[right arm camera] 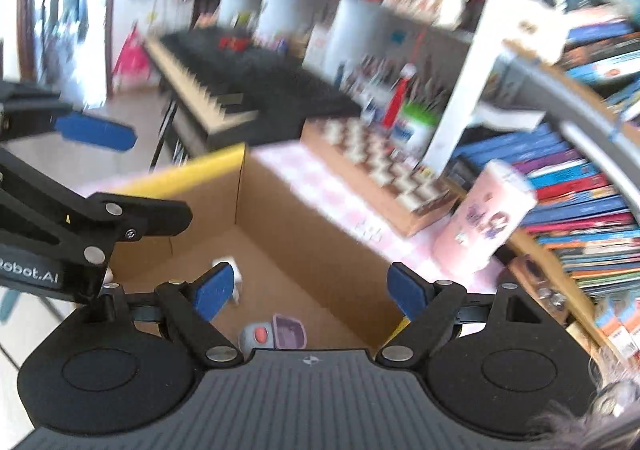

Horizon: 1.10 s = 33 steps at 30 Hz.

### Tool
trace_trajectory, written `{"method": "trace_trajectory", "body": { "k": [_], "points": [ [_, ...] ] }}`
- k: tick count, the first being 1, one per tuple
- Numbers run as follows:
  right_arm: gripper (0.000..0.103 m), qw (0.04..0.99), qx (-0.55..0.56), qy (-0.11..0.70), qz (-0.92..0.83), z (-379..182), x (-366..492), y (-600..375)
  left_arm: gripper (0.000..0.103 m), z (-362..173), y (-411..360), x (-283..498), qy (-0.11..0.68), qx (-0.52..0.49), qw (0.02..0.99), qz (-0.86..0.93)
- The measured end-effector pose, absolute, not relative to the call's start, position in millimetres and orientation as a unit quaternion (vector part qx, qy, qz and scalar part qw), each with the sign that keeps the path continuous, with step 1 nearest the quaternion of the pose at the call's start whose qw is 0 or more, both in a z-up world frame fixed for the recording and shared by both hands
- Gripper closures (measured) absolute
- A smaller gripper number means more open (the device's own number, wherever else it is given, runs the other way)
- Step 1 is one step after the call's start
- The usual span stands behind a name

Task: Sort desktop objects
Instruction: 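Open both grippers to drop the plug and truck into the box, then withdraw both tools from the box back toward the table objects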

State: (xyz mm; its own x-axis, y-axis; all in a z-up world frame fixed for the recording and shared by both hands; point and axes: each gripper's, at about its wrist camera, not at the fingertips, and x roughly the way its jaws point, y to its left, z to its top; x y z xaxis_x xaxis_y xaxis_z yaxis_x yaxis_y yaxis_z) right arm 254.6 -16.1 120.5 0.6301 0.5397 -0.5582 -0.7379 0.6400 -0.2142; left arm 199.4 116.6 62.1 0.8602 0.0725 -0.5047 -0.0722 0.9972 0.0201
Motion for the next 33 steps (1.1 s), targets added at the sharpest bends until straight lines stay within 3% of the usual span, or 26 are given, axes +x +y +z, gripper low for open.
{"method": "trace_trajectory", "body": {
  "k": [8,21,33],
  "points": [
    [0.02,0.925,-0.148,0.169,0.308,150,209,-46,0.008,85,111,147,0.197,-0.011,0.979,0.052],
    [0.02,0.971,-0.065,0.147,0.179,148,125,-84,0.007,74,112,77,0.188,-0.024,0.98,0.066],
    [0.02,0.978,-0.04,0.175,0.106,119,64,-90,0.007,50,118,30,0.217,-0.034,0.972,0.078]
  ]
}}
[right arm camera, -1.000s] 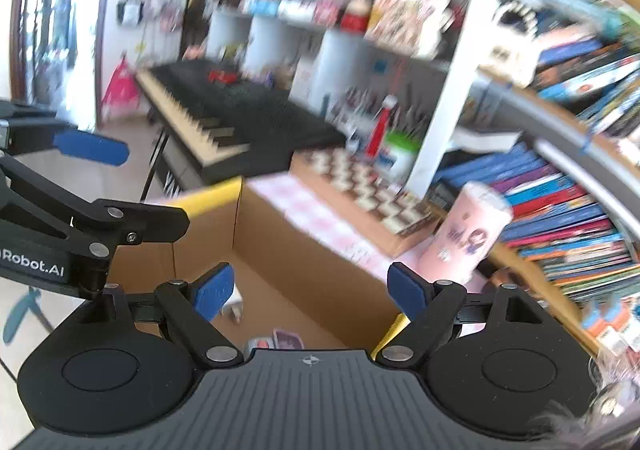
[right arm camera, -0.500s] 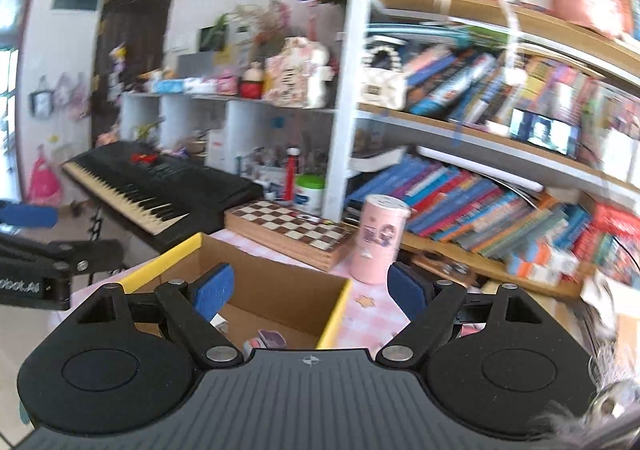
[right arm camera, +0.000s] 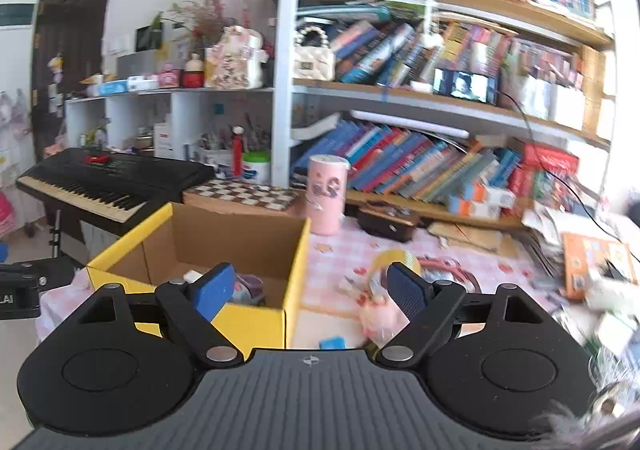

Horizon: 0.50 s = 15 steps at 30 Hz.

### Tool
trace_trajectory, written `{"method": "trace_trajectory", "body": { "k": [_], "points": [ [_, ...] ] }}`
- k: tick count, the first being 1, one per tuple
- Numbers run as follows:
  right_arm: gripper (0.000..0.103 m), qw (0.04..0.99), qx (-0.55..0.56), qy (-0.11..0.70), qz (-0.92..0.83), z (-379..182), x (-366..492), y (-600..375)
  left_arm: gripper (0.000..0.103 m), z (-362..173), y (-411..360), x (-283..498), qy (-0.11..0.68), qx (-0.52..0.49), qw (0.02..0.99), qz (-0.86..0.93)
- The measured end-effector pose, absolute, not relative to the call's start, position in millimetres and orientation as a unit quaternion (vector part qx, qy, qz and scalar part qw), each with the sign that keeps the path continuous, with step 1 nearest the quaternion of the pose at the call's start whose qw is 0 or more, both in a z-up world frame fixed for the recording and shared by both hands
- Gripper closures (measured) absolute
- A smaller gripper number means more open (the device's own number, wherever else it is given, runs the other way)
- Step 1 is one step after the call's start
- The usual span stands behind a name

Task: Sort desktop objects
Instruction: 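Withdraw both tools from the box back toward the table objects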

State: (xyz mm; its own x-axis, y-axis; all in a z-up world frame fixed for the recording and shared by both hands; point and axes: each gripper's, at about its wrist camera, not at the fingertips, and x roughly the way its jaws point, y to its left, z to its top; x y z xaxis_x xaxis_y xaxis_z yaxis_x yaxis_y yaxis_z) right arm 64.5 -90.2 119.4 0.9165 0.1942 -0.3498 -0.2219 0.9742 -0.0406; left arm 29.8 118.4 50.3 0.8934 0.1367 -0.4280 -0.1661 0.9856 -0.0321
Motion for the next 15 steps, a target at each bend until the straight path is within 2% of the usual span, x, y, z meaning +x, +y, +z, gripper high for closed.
{"method": "trace_trajectory", "body": {
  "k": [15],
  "points": [
    [0.02,0.966,-0.008,0.247,0.08,90,20,-94,0.007,30,106,-13,0.248,-0.02,0.968,0.042]
  ]
}}
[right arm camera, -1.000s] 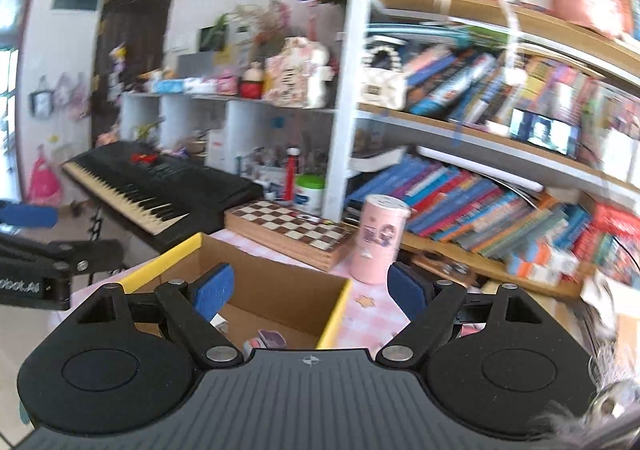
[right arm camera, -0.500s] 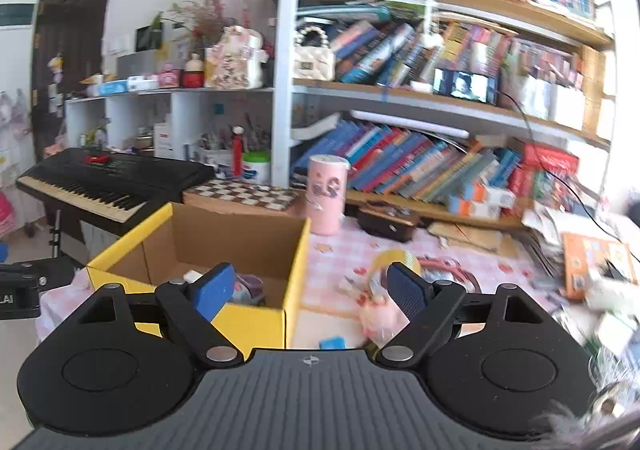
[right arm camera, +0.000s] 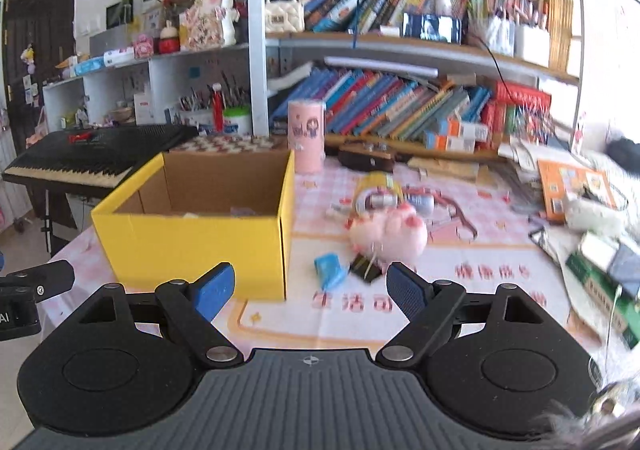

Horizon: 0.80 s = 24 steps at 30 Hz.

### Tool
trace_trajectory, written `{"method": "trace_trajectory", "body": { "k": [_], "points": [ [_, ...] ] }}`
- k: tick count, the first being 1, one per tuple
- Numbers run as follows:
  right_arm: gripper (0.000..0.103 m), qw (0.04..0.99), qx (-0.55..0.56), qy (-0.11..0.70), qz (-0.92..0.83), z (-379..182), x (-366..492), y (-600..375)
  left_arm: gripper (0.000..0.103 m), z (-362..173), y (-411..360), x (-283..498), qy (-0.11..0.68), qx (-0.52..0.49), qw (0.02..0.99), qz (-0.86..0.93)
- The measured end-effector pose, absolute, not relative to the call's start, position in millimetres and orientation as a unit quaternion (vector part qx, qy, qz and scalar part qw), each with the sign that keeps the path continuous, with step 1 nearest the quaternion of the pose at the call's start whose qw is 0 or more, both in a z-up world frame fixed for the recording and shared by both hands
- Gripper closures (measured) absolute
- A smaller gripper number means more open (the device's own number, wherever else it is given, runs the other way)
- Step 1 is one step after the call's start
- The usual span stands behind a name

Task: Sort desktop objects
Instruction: 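Withdraw both tools from the box back toward the table objects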

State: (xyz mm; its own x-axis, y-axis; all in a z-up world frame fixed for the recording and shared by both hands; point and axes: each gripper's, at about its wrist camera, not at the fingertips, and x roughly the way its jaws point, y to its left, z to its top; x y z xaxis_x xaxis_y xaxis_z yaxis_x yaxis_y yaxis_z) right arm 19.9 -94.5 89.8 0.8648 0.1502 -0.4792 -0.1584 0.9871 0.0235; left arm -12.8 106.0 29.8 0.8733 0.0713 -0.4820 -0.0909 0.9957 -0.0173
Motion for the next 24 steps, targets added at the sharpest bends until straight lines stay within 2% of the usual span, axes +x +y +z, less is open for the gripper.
{"method": "trace_trajectory", "body": {
  "k": [24],
  "points": [
    [0.02,0.946,0.004,0.315,0.074,69,-3,-101,0.007,11,92,-16,0.306,-0.02,0.952,-0.015]
  ]
}}
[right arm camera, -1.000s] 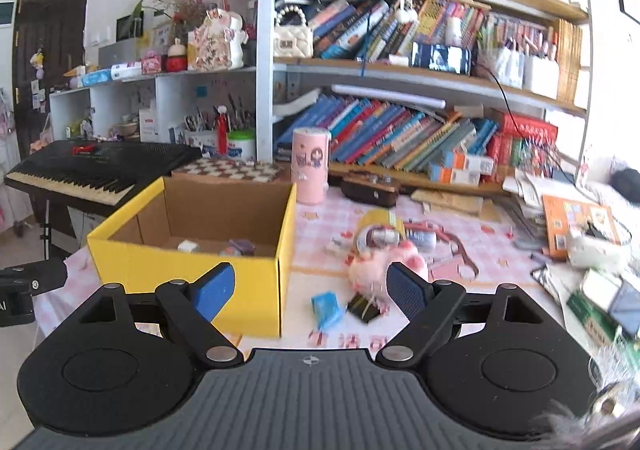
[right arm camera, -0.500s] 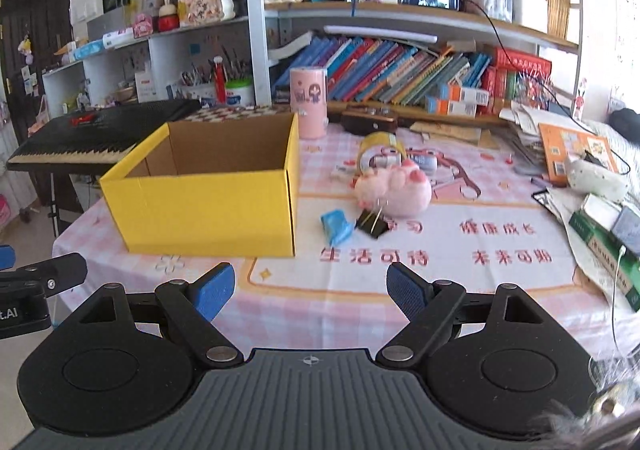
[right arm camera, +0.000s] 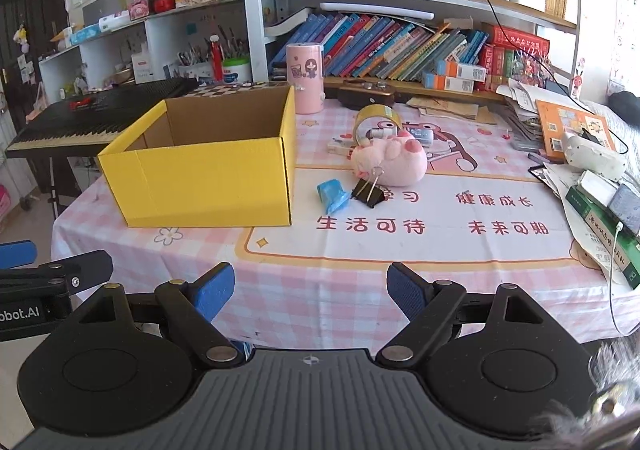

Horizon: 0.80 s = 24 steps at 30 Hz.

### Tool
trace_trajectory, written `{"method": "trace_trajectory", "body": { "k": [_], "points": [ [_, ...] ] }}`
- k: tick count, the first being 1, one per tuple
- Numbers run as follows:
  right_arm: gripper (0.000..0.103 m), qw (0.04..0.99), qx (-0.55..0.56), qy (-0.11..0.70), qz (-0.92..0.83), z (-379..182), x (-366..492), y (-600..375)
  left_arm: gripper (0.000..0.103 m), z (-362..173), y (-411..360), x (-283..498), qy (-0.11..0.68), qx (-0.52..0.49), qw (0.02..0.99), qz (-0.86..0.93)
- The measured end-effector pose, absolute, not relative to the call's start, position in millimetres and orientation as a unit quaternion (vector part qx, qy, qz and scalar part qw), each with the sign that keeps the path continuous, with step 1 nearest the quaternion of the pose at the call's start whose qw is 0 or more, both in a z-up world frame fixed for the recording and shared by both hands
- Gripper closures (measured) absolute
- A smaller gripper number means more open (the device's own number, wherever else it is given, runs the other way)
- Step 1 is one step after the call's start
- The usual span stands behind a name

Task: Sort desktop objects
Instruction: 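Withdraw both tools from the box back toward the table objects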

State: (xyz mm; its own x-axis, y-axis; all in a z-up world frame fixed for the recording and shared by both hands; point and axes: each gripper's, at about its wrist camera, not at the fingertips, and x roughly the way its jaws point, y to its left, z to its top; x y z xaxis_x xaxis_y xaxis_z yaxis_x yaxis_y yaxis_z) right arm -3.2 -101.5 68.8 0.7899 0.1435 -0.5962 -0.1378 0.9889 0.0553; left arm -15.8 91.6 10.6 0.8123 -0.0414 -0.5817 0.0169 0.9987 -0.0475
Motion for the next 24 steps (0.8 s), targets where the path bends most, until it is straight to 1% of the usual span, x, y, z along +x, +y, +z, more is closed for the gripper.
{"method": "trace_trajectory", "body": {
  "k": [12,24],
  "points": [
    [0.02,0.939,0.017,0.338,0.061,60,13,-125,0.007,6,66,3,0.322,-0.008,0.946,-0.038],
    [0.019,0.94,0.009,0.336,0.058,69,58,-177,0.007,8,12,48,0.319,-0.016,0.946,-0.055]
  ]
}}
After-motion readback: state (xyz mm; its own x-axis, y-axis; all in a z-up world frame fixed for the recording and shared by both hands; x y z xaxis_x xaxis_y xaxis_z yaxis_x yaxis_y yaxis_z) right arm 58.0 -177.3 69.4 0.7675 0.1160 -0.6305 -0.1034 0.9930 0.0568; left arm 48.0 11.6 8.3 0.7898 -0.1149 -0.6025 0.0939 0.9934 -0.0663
